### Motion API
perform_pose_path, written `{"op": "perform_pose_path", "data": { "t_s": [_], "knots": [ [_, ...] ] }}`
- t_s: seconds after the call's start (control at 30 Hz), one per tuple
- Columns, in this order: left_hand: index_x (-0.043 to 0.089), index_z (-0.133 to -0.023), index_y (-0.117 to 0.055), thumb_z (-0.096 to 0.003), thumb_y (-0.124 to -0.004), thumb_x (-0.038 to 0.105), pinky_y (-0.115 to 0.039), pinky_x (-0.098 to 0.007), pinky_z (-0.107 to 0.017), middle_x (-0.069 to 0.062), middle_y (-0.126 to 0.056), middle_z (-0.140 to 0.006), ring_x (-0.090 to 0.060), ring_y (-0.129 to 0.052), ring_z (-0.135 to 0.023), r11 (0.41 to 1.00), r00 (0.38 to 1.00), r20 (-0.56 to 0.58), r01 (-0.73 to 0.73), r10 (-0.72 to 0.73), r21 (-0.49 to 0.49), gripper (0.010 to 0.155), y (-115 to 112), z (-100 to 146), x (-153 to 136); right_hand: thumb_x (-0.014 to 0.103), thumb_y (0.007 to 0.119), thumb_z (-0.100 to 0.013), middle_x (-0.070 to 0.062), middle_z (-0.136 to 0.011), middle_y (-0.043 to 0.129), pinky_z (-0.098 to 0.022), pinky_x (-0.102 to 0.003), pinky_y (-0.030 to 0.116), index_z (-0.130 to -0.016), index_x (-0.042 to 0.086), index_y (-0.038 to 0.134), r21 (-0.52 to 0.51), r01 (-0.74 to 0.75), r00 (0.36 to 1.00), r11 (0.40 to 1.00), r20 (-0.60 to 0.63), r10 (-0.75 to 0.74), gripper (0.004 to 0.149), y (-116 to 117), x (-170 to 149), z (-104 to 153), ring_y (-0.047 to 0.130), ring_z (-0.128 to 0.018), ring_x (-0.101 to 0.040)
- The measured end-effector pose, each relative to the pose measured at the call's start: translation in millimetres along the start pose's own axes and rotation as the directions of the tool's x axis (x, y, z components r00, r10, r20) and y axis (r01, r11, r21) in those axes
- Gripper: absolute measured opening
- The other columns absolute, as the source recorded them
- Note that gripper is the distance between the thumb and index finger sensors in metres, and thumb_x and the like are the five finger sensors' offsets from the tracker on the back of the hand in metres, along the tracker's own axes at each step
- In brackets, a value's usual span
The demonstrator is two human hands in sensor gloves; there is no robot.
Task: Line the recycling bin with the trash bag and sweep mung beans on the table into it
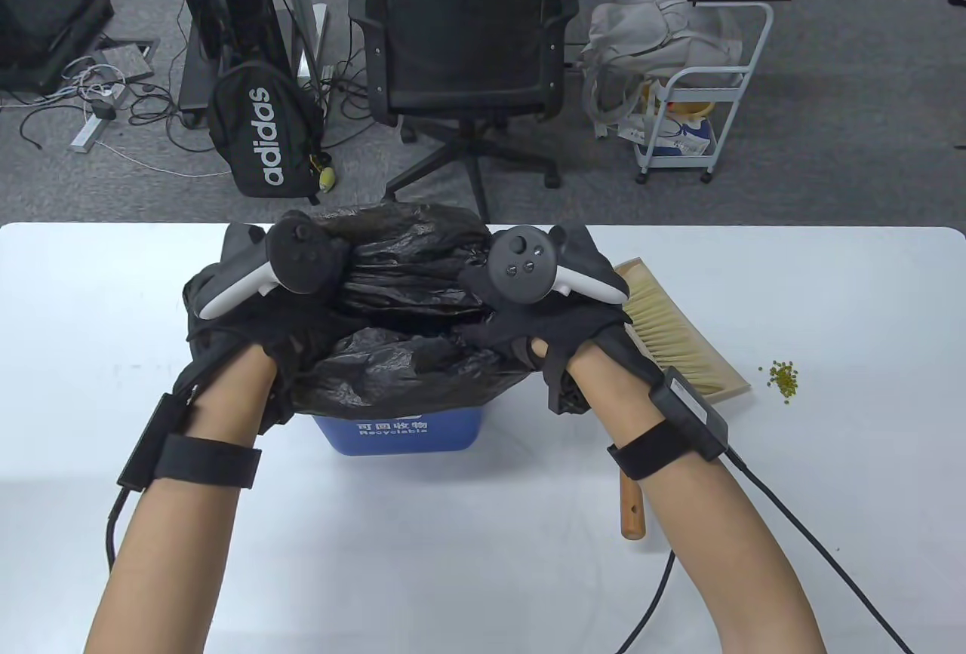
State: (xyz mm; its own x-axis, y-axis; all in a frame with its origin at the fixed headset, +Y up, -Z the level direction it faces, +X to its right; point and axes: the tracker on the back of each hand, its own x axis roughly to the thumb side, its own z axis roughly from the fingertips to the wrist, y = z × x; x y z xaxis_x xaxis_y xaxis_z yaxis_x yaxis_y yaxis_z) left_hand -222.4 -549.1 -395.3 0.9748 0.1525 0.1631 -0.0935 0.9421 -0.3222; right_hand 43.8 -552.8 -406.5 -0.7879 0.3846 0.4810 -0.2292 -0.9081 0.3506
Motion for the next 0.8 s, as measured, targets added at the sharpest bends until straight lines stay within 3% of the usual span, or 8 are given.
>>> {"op": "perform_pose_path", "data": {
  "t_s": [0.13,0.23,0.37,0.43,0.5,0.6,0.7,0.8],
  "knots": [
    [0.012,-0.122,-0.042,-0.0443,-0.093,0.052,-0.028,-0.086,-0.071,-0.027,0.007,-0.119,-0.075,0.002,-0.098,0.995,0.998,-0.020,0.063,-0.064,-0.074,0.101,-15,-11,1,0.048,0.081,-0.053,-0.044,-0.115,0.017,-0.062,-0.084,0.037,-0.118,0.006,0.054,0.079,0.039,0.999,0.996,-0.026,-0.037,0.082,3,-4,-5,0.032,-0.097,-0.077],
    [0.012,-0.121,-0.045,-0.0437,-0.093,0.051,-0.028,-0.086,-0.071,-0.026,0.005,-0.119,-0.074,0.000,-0.100,0.995,0.996,-0.021,0.083,-0.084,-0.054,0.099,-15,-13,1,0.049,0.081,-0.053,-0.044,-0.113,0.009,-0.061,-0.085,0.035,-0.118,0.004,0.053,0.088,0.030,0.999,0.996,-0.023,-0.028,0.084,2,0,-5,0.025,-0.094,-0.081],
    [0.012,-0.122,-0.044,-0.0442,-0.092,0.052,-0.029,-0.085,-0.071,-0.027,0.006,-0.119,-0.073,0.000,-0.100,0.997,0.998,-0.018,0.067,-0.067,-0.044,0.099,-14,-12,1,0.047,0.082,-0.051,-0.038,-0.117,0.018,-0.061,-0.085,0.035,-0.114,0.007,0.064,-0.196,-0.055,0.996,0.979,0.059,0.068,0.076,-13,14,7,0.027,-0.095,-0.079],
    [0.012,-0.122,-0.041,-0.0446,-0.091,0.052,-0.029,-0.085,-0.071,-0.028,0.006,-0.119,-0.074,-0.001,-0.100,0.998,0.998,-0.020,0.059,-0.060,-0.020,0.100,-13,-13,1,0.044,0.081,-0.051,-0.029,-0.120,0.031,-0.062,-0.083,0.036,-0.110,0.009,0.071,-0.238,-0.060,0.983,0.970,0.157,0.099,0.069,-15,23,9,0.031,-0.098,-0.075],
    [0.013,-0.122,-0.035,-0.0452,-0.090,0.053,-0.029,-0.085,-0.071,-0.028,0.007,-0.118,-0.073,0.000,-0.100,0.999,0.999,-0.030,0.044,-0.044,-0.013,0.103,-12,-14,0,0.041,0.080,-0.053,-0.022,-0.119,0.050,-0.062,-0.083,0.035,-0.107,0.009,0.077,-0.157,-0.048,0.972,0.986,0.219,0.082,0.063,-9,29,3,0.034,-0.101,-0.070],
    [0.013,-0.122,-0.029,-0.0460,-0.089,0.053,-0.029,-0.085,-0.072,-0.029,0.008,-0.118,-0.074,0.000,-0.100,0.999,0.999,-0.045,0.024,-0.025,-0.021,0.105,-10,-17,-1,0.044,0.079,-0.054,-0.035,-0.120,0.028,-0.063,-0.084,0.031,-0.114,0.012,0.066,-0.013,-0.135,0.982,0.991,0.132,0.135,0.070,4,26,-9,0.026,-0.100,-0.073],
    [0.013,-0.122,-0.025,-0.0468,-0.088,0.054,-0.029,-0.085,-0.072,-0.030,0.009,-0.117,-0.074,0.001,-0.100,1.000,0.998,-0.055,0.020,-0.021,-0.016,0.106,-10,-19,-3,0.048,0.079,-0.053,-0.039,-0.116,0.012,-0.063,-0.085,0.030,-0.119,0.007,0.051,0.006,-0.183,0.983,0.983,0.034,0.183,0.083,9,14,-18,0.021,-0.098,-0.075],
    [0.014,-0.122,-0.022,-0.0469,-0.088,0.054,-0.029,-0.085,-0.072,-0.030,0.010,-0.117,-0.074,0.001,-0.100,1.000,0.998,-0.061,0.015,-0.016,-0.020,0.108,-10,-19,-4,0.052,0.080,-0.052,-0.041,-0.113,0.001,-0.063,-0.085,0.030,-0.121,0.000,0.038,0.029,-0.087,0.996,0.996,-0.023,0.088,0.096,8,4,-22,0.018,-0.097,-0.077]
  ]
}}
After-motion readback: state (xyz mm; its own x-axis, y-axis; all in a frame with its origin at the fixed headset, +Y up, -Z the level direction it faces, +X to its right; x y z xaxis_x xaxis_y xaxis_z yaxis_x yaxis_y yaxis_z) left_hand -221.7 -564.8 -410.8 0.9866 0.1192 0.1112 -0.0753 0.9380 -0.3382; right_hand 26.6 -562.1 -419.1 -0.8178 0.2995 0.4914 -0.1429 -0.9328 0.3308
